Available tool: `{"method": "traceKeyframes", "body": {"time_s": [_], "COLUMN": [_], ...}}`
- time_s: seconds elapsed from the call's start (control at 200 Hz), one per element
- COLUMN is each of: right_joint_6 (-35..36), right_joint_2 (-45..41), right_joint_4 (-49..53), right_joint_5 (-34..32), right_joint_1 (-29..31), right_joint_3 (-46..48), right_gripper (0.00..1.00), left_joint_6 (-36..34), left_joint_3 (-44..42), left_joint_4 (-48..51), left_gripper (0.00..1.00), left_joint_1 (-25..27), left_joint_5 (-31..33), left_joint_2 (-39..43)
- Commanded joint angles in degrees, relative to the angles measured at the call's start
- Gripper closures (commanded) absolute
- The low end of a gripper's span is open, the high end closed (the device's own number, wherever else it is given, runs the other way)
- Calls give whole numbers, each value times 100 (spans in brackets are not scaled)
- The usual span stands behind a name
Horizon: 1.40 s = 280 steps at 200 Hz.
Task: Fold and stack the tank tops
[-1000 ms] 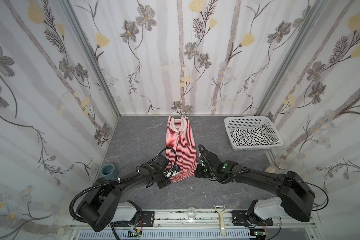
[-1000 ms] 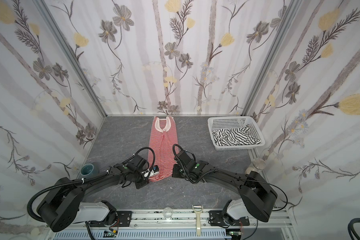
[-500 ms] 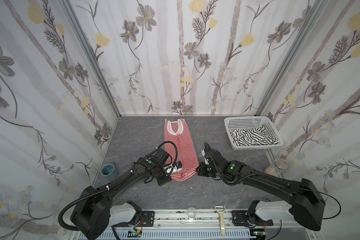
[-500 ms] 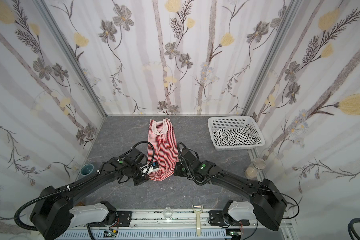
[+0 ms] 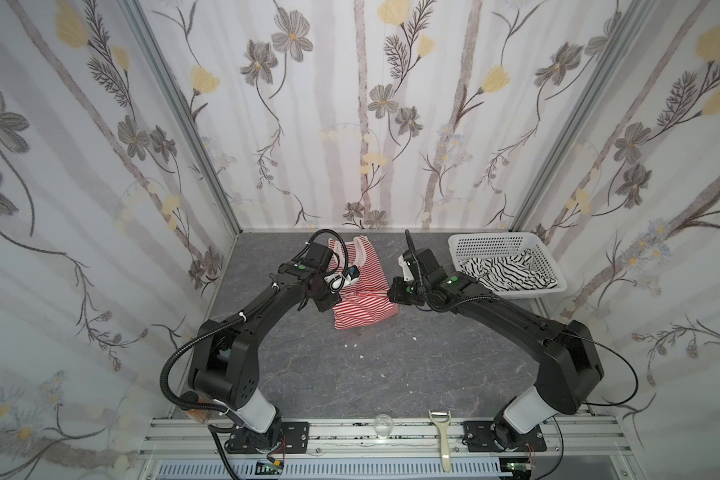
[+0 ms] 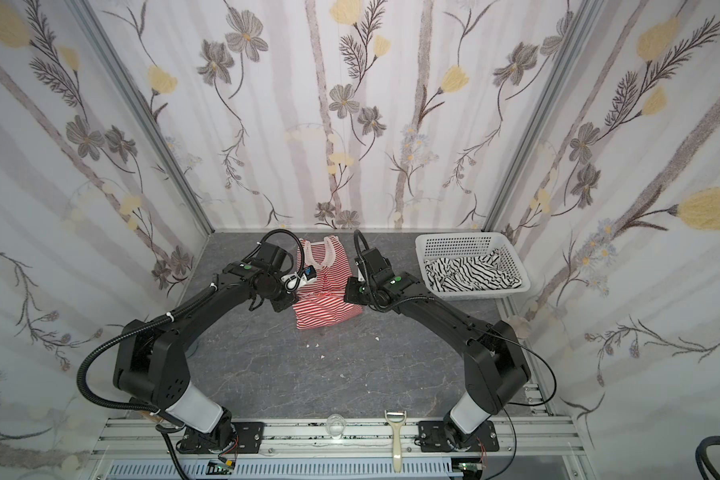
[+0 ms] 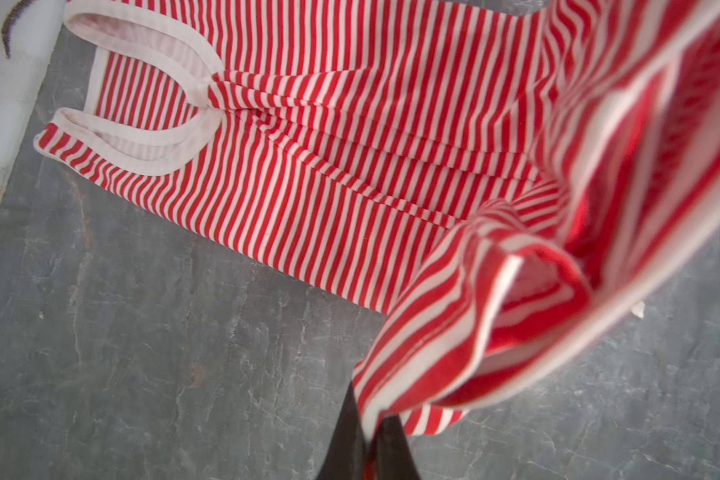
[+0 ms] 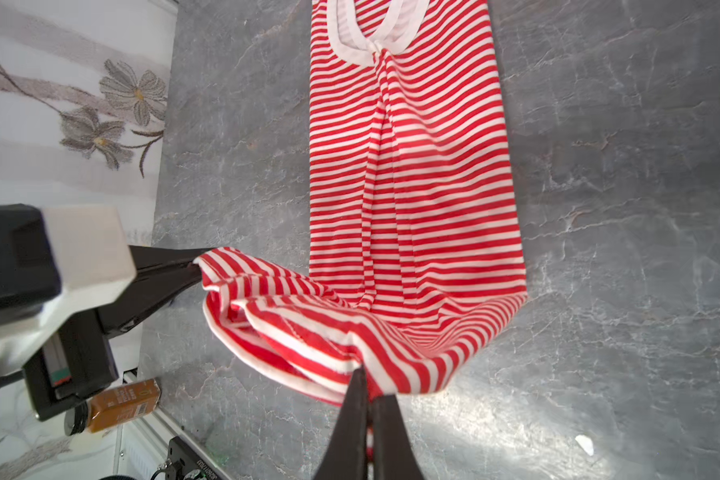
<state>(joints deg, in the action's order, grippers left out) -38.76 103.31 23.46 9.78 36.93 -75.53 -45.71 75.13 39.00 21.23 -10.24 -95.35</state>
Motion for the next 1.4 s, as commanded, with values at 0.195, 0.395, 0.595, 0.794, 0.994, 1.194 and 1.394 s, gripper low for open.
{"method": "traceKeyframes", "body": {"time_s": [0.195, 0.395, 0.595, 0.794, 0.994, 1.194, 1.394], "right_joint_6": [623, 780, 781, 730, 685, 591, 580], "right_joint_2": [1286, 1999, 2754, 3423, 3612, 3120, 2603], "right_joint_4": [214, 320, 505, 599, 614, 353, 167], "right_joint_5": [634, 865, 1039, 1122, 1003, 567, 331], "right_joint_1": [-530, -775, -853, -942, -1075, -1012, -674], "right_joint_3": [-1205, -1843, -2615, -3178, -3398, -3073, -2466], "right_gripper": [100, 100, 100, 100, 92, 65, 67], "left_joint_6": [-193, 43, 104, 250, 380, 929, 1240], "left_joint_3": [1151, 1724, 1922, 2114, 2339, 2438, 1591], "left_joint_4": [-5, -7, -14, -80, -219, -535, -721], "left_gripper": [98, 98, 96, 91, 70, 64, 63], "left_joint_1": [-278, -441, -446, -511, -533, -562, -479], "left_joint_5": [-13, -77, -20, 42, 152, 117, -398], "left_joint_2": [-1373, -1957, -2320, -2645, -2892, -2678, -1793]}}
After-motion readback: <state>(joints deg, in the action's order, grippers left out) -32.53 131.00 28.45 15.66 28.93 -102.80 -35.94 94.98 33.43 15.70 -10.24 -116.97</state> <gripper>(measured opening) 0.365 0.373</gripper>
